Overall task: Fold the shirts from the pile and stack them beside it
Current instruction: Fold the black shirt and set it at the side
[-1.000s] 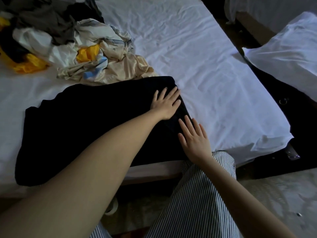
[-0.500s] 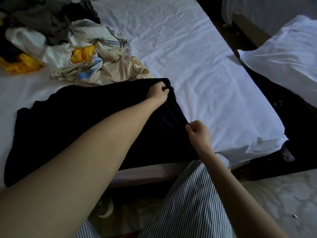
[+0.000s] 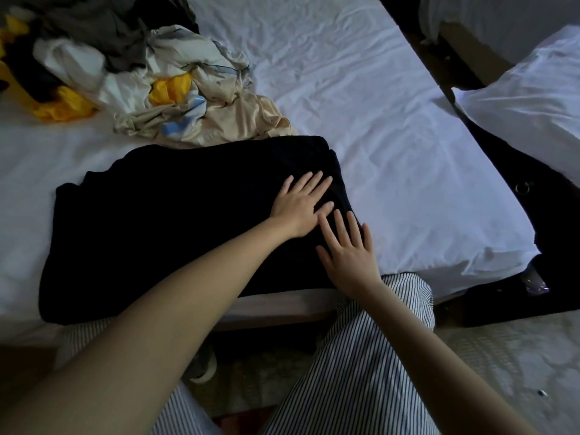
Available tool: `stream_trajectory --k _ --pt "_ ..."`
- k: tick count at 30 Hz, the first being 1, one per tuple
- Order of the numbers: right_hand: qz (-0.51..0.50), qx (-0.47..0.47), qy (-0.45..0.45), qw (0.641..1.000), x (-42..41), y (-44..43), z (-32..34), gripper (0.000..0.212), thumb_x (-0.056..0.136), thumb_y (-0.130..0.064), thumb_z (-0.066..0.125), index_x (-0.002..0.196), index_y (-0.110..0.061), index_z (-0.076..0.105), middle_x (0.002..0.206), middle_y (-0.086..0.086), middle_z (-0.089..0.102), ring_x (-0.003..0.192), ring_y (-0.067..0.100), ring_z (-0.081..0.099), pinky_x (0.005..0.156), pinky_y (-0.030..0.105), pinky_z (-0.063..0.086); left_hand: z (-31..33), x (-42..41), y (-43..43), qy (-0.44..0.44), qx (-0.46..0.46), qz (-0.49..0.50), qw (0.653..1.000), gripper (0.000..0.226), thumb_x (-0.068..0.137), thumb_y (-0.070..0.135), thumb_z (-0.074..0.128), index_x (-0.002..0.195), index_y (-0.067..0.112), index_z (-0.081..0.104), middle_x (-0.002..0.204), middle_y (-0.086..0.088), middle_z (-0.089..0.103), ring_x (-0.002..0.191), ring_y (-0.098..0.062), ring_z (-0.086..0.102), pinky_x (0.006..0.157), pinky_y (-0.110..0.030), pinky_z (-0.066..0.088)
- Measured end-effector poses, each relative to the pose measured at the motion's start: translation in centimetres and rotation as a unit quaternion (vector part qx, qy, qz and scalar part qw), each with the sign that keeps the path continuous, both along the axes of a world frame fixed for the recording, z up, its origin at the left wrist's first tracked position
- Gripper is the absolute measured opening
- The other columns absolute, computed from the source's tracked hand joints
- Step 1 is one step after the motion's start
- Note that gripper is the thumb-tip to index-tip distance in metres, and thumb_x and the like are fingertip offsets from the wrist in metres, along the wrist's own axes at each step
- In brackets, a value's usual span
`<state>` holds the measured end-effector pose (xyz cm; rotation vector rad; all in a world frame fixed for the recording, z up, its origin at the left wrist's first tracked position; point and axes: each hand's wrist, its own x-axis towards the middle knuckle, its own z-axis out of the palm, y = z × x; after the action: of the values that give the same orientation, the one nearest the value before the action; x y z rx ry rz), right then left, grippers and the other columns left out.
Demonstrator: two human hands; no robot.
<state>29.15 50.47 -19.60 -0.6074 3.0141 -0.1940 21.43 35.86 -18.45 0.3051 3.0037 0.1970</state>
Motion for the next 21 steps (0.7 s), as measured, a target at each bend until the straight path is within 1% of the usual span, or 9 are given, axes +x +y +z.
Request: stream_trajectory --k 2,4,5,8,12,15,18,19,21 --pt "0.017 0.025 -0.039 0.999 0.6 0.1 0.9 0.073 0.087 -0.055 0.009 0.149 -0.019 0.025 0.154 0.013 0.024 0.144 0.034 0.015 0.114 0.049 0.006 0.3 0.2 -1.1 -0.014 0.005 0.032 0.999 0.058 0.1 0.05 0.018 0.152 0.029 0.003 0.16 0.008 -0.001 0.146 -0.008 -0.004 0.117 -0.036 -0.005" --pt "0.014 0.033 -0.062 0.997 0.9 -0.1 1.7 0.08 0.082 -0.061 -0.003 0.152 -0.023 0.009 0.159 0.007 0.004 0.146 0.028 -0.007 0.114 0.045 -0.011 0.5 0.5 -2.9 -0.027 0.002 0.058 0.998 0.058 0.101 0.05 0.016 0.152 0.028 0.002 0.16 0.008 -0.002 0.146 -0.008 -0.004 0.117 -0.036 -0.004" --pt "0.005 0.024 -0.064 0.998 0.9 -0.5 2.2 0.076 0.087 -0.062 0.001 0.152 -0.023 0.008 0.159 0.006 0.002 0.146 0.026 -0.01 0.114 0.044 -0.013 0.7 0.8 -4.1 -0.036 0.005 0.064 0.997 0.057 0.101 0.049 0.016 0.152 0.029 0.002 0.16 0.008 -0.002 0.146 -0.009 -0.003 0.117 -0.036 -0.003" --pt "0.015 -0.014 -0.043 0.999 0.7 -3.2 3.9 0.057 0.1 -0.047 0.023 0.151 -0.022 0.015 0.159 0.003 0.006 0.146 0.023 -0.006 0.115 0.042 -0.011 1.7 2.8 -8.2 -0.07 0.036 0.069 0.995 0.054 0.102 0.045 0.02 0.152 0.03 0.007 0.16 0.008 0.002 0.147 -0.009 -0.002 0.117 -0.035 -0.002" --pt "0.087 -0.044 -0.037 0.995 0.5 -9.8 4.9 0.054 0.101 -0.043 0.025 0.151 -0.022 0.016 0.159 0.0 0.009 0.147 0.021 0.0 0.116 0.041 -0.007 3.5 6.7 -16.0 -0.03 0.159 0.158 0.974 0.047 0.103 0.03 0.033 0.149 0.022 0.028 0.157 0.003 0.021 0.145 -0.014 0.014 0.116 -0.033 0.012" --pt "0.141 -0.055 -0.051 0.987 1.0 -15.5 5.1 0.054 0.102 -0.043 0.025 0.151 -0.022 0.016 0.159 0.0 0.009 0.147 0.021 0.001 0.116 0.041 -0.006 4.6 10.6 -23.1 0.042 0.234 0.289 0.927 0.043 0.099 0.014 0.041 0.142 0.013 0.04 0.151 -0.003 0.034 0.14 -0.02 0.03 0.113 -0.034 0.026" --pt "0.185 -0.069 -0.073 0.978 2.1 -20.6 5.0 0.053 0.102 -0.042 0.025 0.15 -0.022 0.017 0.159 0.0 0.008 0.147 0.02 0.001 0.116 0.04 -0.006 4.3 14.3 -29.9 0.107 0.256 0.462 0.842 0.039 0.095 0.011 0.045 0.133 0.006 0.046 0.136 -0.014 0.048 0.125 -0.031 0.046 0.102 -0.042 0.04" --pt "0.194 -0.073 -0.079 0.975 2.5 -22.0 5.0 0.053 0.102 -0.042 0.026 0.15 -0.022 0.017 0.159 -0.001 0.008 0.146 0.02 0.002 0.116 0.04 -0.005 4.1 15.4 -31.7 0.1 0.263 0.515 0.81 0.039 0.094 0.014 0.046 0.132 0.004 0.045 0.133 -0.017 0.05 0.122 -0.035 0.048 0.1 -0.043 0.042" --pt "0.209 -0.079 -0.092 0.97 3.2 -24.5 4.9 0.052 0.102 -0.041 0.026 0.15 -0.023 0.018 0.159 -0.001 0.008 0.146 0.019 0.002 0.116 0.039 -0.005 3.6 16.8 -34.5 0.032 0.302 0.571 0.763 0.042 0.093 0.019 0.049 0.131 0.002 0.042 0.13 -0.018 0.05 0.119 -0.033 0.05 0.099 -0.043 0.043"
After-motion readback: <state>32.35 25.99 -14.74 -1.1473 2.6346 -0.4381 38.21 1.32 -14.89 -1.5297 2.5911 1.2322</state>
